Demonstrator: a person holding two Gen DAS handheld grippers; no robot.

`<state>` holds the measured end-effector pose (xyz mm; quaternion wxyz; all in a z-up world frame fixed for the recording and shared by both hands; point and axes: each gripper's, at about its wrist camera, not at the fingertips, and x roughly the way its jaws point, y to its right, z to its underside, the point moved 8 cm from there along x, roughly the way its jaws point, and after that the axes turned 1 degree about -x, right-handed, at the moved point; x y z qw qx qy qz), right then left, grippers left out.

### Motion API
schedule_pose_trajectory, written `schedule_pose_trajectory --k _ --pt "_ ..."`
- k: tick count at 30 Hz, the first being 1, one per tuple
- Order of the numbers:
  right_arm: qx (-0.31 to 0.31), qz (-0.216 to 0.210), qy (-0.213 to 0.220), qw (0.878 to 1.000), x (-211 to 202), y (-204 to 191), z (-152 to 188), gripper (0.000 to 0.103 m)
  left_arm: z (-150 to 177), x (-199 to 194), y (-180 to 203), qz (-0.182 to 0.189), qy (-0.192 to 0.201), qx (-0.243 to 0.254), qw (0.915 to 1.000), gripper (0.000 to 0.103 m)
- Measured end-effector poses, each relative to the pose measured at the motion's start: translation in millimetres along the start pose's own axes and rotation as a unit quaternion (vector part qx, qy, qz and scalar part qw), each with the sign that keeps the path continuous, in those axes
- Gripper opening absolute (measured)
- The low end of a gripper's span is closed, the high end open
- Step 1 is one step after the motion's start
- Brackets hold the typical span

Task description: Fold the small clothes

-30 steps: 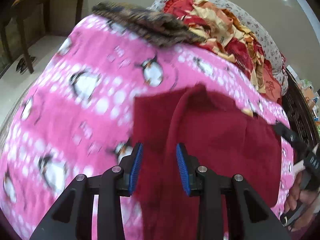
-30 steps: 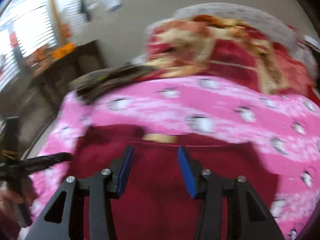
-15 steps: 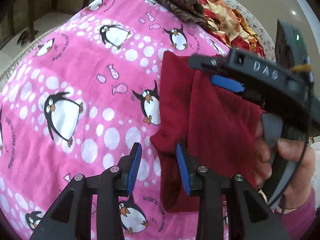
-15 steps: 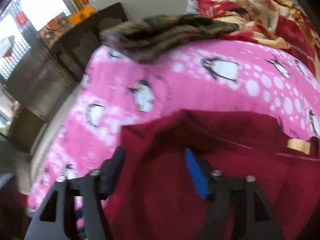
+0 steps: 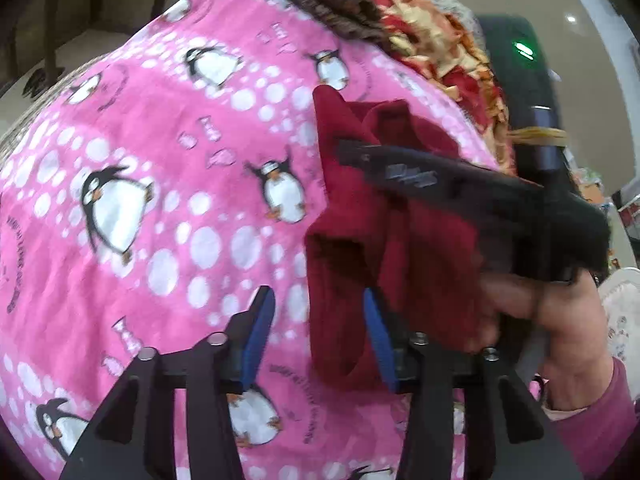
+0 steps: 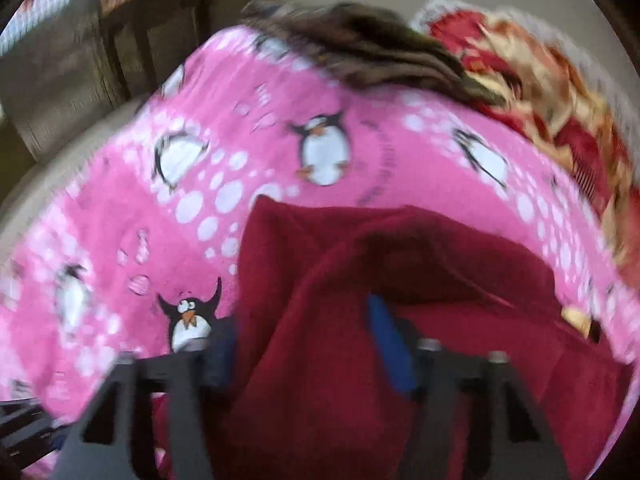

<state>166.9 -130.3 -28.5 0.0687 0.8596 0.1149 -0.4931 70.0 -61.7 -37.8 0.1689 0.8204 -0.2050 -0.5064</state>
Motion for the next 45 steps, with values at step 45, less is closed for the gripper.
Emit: schedule_pose_trajectory --k 45 --pt "0.045 -0.096 -0.021 0.994 -12 7 -9 0.048 -4 46 33 0.029 -0.014 0.018 0.9993 0.015"
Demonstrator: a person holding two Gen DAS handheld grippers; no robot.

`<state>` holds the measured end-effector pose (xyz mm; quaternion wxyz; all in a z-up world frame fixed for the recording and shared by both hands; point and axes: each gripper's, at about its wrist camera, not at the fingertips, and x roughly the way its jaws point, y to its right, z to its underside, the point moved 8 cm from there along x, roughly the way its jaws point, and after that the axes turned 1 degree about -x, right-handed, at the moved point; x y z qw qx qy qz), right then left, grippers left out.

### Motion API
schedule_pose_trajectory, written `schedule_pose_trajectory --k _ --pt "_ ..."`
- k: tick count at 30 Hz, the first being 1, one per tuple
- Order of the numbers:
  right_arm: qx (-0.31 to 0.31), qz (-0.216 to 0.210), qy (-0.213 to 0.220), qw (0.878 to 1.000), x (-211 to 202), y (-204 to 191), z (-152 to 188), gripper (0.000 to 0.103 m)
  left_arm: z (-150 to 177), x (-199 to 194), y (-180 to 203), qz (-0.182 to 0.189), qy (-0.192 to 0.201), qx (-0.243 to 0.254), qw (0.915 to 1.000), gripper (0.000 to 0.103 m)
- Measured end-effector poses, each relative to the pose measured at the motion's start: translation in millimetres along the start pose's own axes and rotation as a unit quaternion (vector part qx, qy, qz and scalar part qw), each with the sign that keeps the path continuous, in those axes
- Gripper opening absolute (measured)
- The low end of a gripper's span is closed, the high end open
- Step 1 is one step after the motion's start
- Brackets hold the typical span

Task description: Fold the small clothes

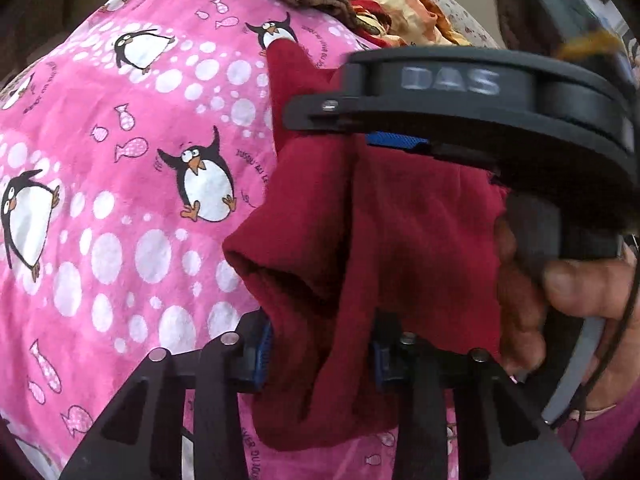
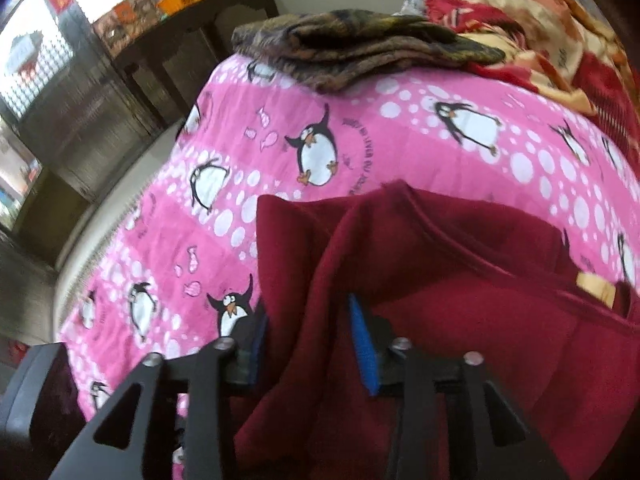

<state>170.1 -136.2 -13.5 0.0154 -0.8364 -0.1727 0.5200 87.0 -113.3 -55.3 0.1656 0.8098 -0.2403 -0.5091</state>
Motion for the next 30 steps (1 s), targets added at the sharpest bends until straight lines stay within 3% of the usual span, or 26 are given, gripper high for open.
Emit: schedule_pose_trajectory --k 4,8,9,10,11,12,13,17,20,24,30 --pt "-0.013 0.044 -0.012 0.999 18 -3 -6 0.072 2 0 -1 -0.002 0.004 -0.005 1.0000 0.014" --pt "-0.036 0.077 -0.013 0.996 29 -7 -7 0.077 3 3 -4 0.002 0.003 -0.023 0.9997 0.012" --pt "-0.045 0.083 -0.010 0.995 29 -7 -6 0.070 3 3 -2 0.002 0.003 -0.023 0.9997 0.010" --pt "-0.047 0.090 -0.003 0.995 26 -5 -5 0.053 6 -1 -2 0.003 0.003 -0.020 0.9998 0.001" --pt "-0.047 0.090 0.002 0.995 22 -2 -4 0.044 7 -8 1 0.007 0.007 -0.013 0.9999 0.000" --pt "-0.041 0.076 0.006 0.996 16 0 -2 0.028 7 -13 8 0.009 0.013 -0.003 0.9999 0.000" --pt "-0.023 0.044 0.012 0.999 6 4 0 0.018 6 -21 19 0.013 0.018 0.011 0.9997 0.000" --pt "0.038 -0.036 0.065 0.997 -52 25 4 0.018 8 -44 69 0.046 0.031 0.052 0.9971 0.000" --pt "0.064 -0.062 0.099 0.991 -96 46 10 0.017 11 -54 116 0.065 0.034 0.096 0.9927 0.000" --pt "0.089 -0.067 0.140 0.984 -158 87 27 0.017 13 -48 171 0.088 0.023 0.136 0.9866 0.000" --pt "0.141 -0.026 0.171 0.975 -218 172 72 0.016 32 -9 250 0.109 -0.008 0.190 0.9756 0.000"
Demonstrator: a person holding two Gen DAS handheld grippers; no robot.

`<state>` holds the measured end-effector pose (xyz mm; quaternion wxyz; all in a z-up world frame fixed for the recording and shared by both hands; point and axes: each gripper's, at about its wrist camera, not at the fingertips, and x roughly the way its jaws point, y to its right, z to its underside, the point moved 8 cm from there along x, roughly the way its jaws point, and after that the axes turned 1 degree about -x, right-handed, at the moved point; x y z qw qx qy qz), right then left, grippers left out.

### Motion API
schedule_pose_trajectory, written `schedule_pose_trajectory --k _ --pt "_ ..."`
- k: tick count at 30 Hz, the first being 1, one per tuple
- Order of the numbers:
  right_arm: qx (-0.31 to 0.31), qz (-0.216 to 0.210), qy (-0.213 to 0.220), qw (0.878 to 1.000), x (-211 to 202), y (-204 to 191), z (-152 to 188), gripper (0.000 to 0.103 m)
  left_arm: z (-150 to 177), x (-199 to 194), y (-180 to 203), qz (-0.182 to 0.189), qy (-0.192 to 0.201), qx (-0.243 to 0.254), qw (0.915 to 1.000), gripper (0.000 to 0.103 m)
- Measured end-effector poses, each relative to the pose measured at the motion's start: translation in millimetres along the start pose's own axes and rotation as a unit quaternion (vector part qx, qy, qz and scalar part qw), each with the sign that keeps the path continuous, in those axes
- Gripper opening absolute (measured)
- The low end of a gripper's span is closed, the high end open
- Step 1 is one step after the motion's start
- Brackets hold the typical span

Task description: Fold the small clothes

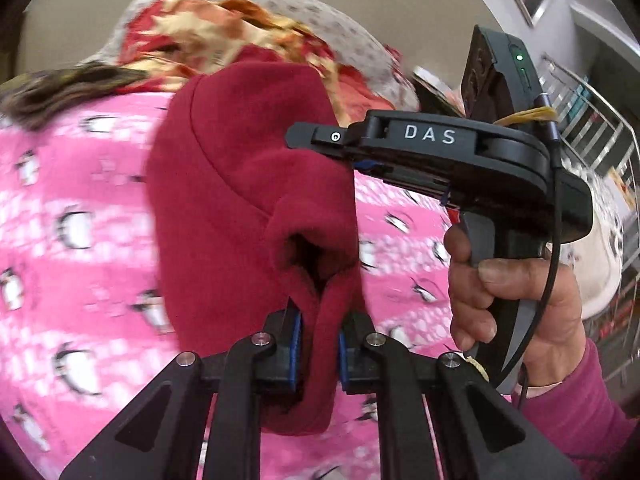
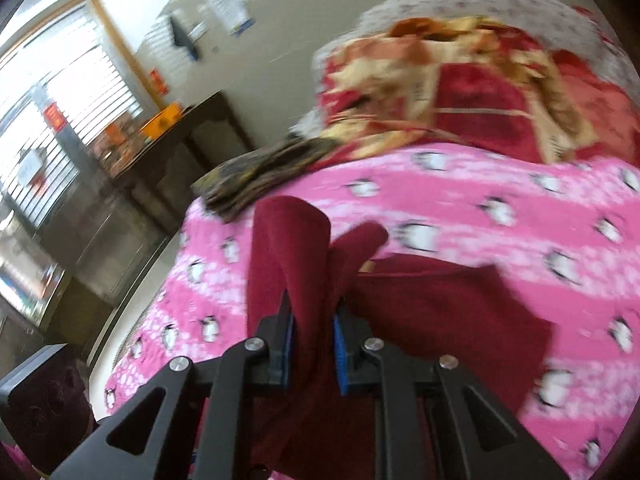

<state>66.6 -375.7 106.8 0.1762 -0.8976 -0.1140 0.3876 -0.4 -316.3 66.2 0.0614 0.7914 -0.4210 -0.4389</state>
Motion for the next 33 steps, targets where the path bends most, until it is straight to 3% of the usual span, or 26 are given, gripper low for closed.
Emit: schedule_pose_trajectory --k 6,10,14,18,20,23,25,27,29,32,33 --pt "0.077 0.051 -0.009 0.996 -15 98 34 0.016 23 74 25 -0.012 -0.072 0.021 0.9971 0.000" --pt "0.130 0.068 -0.037 0.988 8 143 70 0.016 39 77 34 -0.007 -0.121 0.036 0.9920 0.003" --pt "0.146 0.068 -0.017 0.987 -4 142 70 0.029 28 28 31 -0.012 -0.084 0.061 0.9945 0.010" --pt "0.169 0.034 0.001 0.985 -28 133 74 0.058 7 -6 1 -0.065 -0.032 0.069 0.9950 0.013" --pt "0.167 0.024 0.005 0.986 -30 120 77 0.064 4 -5 -13 -0.092 -0.025 0.057 0.9938 0.013" --pt "0.139 0.025 -0.030 0.989 -18 100 95 0.061 7 8 -36 -0.108 -0.034 0.023 0.9933 0.013" --pt "0.098 0.061 -0.047 0.992 -12 95 104 0.021 20 19 -42 -0.117 -0.049 0.016 0.9918 0.013" --pt "0.060 0.098 -0.035 0.993 -22 97 106 0.018 33 28 -45 -0.117 -0.067 0.010 0.9909 0.013" --pt "0.069 0.102 -0.025 0.992 -32 105 105 0.017 43 27 -50 -0.127 -0.069 0.018 0.9894 0.014" --pt "0.076 0.114 -0.044 0.990 -23 118 111 0.017 43 28 -51 -0.133 -0.074 0.011 0.9882 0.014" --pt "0.083 0.112 -0.041 0.989 -23 120 109 0.021 40 26 -52 -0.134 -0.069 0.008 0.9886 0.014"
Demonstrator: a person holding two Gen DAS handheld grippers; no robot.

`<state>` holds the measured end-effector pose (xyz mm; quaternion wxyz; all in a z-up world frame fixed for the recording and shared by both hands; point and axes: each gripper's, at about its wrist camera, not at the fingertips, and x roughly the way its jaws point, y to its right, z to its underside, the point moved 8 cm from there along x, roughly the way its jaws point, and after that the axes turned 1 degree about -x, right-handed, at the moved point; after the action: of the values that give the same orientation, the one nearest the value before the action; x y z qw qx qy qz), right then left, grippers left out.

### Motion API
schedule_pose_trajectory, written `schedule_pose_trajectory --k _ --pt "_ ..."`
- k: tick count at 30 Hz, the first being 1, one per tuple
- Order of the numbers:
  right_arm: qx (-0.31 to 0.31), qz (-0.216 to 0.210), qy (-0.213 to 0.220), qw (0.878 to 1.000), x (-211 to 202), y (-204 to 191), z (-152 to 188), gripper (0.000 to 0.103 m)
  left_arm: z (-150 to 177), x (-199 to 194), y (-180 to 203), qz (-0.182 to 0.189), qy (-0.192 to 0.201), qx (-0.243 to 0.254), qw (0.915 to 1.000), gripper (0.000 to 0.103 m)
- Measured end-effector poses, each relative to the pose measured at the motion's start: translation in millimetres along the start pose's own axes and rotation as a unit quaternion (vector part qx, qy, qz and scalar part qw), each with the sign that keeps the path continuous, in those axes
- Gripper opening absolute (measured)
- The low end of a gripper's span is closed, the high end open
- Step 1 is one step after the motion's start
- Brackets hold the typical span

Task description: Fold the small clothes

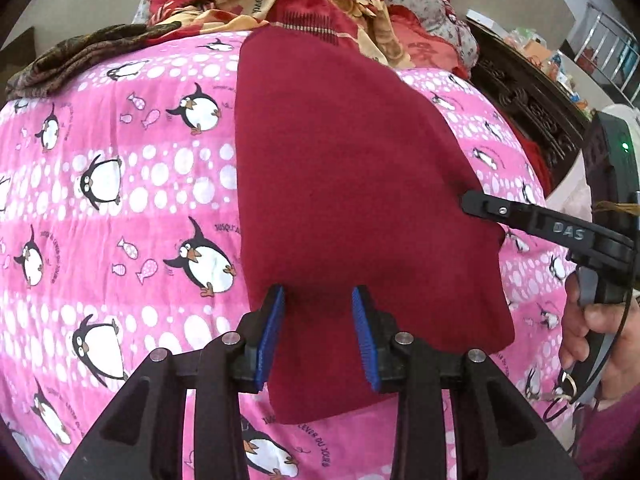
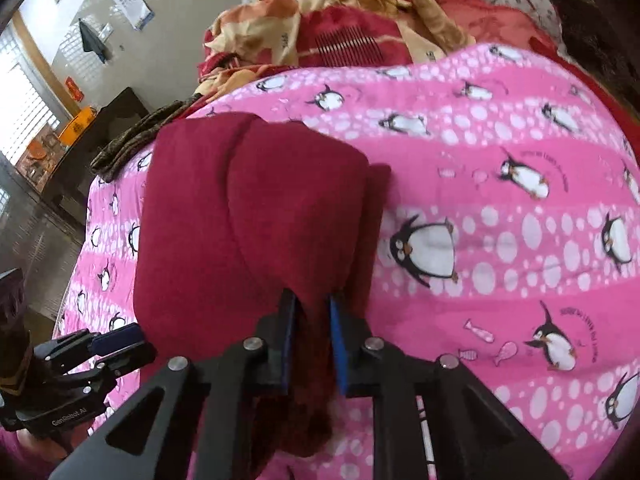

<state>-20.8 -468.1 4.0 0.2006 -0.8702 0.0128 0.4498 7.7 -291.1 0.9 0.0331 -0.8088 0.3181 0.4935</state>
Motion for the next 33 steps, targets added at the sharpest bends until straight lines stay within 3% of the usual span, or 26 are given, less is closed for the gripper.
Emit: schedule_pose_trajectory --k 3,4,6,9,11,13,15,19,23,25,30,33 --pt "0.044 -0.027 0.029 0.998 -15 2 -14 0.042 -10 -4 -3 -0.012 0.024 0.003 0.9996 0.014" --pt "0.063 -0.035 0.047 0.996 -20 3 -22 0.054 -14 -3 -4 -0.017 0.028 0.004 0.9995 0.014" --pt "0.082 -0.020 0.078 0.993 -19 9 -37 0.068 -18 1 -8 -0.026 0.028 0.001 0.9993 0.014" --pt "0.092 -0.026 0.057 0.994 5 10 -51 0.065 -19 5 -11 -0.030 0.028 -0.006 0.9991 0.015" --pt "0.076 -0.037 0.041 0.996 21 3 -58 0.041 -20 7 -12 -0.036 0.030 -0.005 0.9989 0.016" --pt "0.028 0.003 0.055 0.998 23 -2 -69 0.015 -23 10 -12 -0.035 0.029 -0.009 0.9989 0.018" --pt "0.001 0.017 0.075 0.997 16 -7 -77 0.012 -25 11 -13 -0.037 0.033 -0.010 0.9987 0.020" --pt "-0.018 0.066 0.076 0.995 31 5 -85 0.011 -27 15 -11 -0.047 0.036 -0.010 0.9982 0.025" --pt "-0.030 0.077 0.065 0.994 39 7 -82 0.012 -25 17 -8 -0.061 0.035 -0.003 0.9975 0.030" --pt "-0.033 0.079 0.070 0.994 25 3 -80 0.020 -24 18 -9 -0.065 0.034 -0.004 0.9973 0.030" --pt "-0.057 0.045 0.079 0.994 -25 -26 -59 0.039 -23 19 -9 -0.068 0.038 -0.003 0.9970 0.031" --pt "-0.065 0.016 0.073 0.995 -38 -43 -37 0.040 -22 19 -8 -0.073 0.038 -0.003 0.9966 0.031"
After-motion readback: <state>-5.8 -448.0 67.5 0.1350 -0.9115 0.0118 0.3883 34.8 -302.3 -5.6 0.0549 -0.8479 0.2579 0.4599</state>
